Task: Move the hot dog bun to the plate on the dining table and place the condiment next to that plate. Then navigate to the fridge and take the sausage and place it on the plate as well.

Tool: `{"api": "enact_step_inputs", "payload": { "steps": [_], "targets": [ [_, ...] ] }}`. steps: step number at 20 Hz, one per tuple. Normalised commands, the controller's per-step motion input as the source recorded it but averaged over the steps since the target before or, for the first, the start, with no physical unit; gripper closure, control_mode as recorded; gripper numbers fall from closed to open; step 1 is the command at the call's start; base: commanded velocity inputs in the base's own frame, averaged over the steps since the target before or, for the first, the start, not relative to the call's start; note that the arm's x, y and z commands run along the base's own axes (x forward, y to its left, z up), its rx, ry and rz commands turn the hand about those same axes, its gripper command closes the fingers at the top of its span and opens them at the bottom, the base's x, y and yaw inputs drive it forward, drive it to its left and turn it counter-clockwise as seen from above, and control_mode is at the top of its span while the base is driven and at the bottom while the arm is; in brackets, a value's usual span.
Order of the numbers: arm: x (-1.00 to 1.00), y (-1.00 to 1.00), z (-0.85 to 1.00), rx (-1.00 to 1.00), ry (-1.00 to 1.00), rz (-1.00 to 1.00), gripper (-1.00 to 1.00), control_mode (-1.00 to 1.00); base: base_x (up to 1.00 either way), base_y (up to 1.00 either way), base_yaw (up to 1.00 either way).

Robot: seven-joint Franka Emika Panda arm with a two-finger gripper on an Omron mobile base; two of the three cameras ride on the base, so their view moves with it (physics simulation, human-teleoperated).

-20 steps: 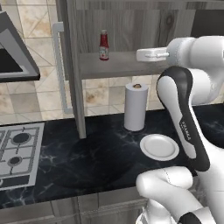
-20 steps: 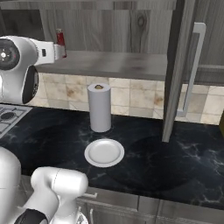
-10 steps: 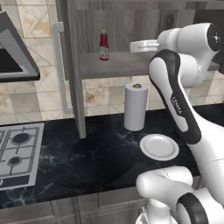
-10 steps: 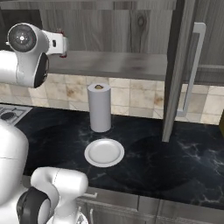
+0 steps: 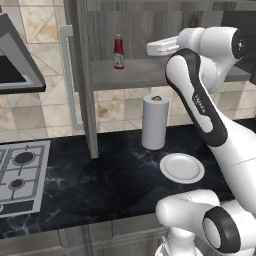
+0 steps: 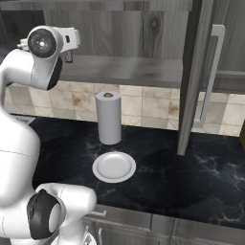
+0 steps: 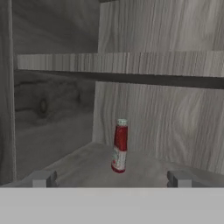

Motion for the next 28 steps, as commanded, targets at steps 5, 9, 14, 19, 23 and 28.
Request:
{"api": "enact_step_inputs", "payload": {
  "steps": [5,9,14,19,23,28],
  "targets": [
    [0.14,0.00,-0.03,0.00,-0.01,0.00,-1.00,-1.00,0.00,0.00,0.00],
    [0.22,0.00,-0.03,0.00,0.00,0.00,-1.00,-1.00,0.00,0.00,0.00],
    [0.27,0.07,-0.06,0.00,0.00,0.00,-1.00,-1.00,0.00,0.00,0.00],
    [0.26,0.25,-0.17,0.00,0.00,0.00,-1.00,-1.00,0.00,0.00,0.00],
    [0.25,0.20,-0.24,-0.02,0.00,0.00,-1.00,-1.00,0.00,0.00,0.00],
    [0.34,0.01,-0.13,0.00,0.00,0.00,-1.00,-1.00,0.00,0.00,0.00]
  ]
}}
